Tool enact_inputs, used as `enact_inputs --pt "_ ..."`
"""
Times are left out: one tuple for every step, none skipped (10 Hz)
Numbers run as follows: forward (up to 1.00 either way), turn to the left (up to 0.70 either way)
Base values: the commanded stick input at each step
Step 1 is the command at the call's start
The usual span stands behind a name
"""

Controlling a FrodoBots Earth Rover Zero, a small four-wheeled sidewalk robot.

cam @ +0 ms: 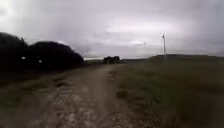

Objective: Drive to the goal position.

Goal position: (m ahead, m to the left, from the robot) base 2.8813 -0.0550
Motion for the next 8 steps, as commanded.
enact_inputs --pt "-0.7 0.0" --pt "-0.7 0.0" --pt "-0.7 0.0" --pt "-0.67 0.0" --pt "-0.58 0.0" --pt "-0.49 0.0" --pt "-0.38 0.0" --pt "-0.27 0.0"
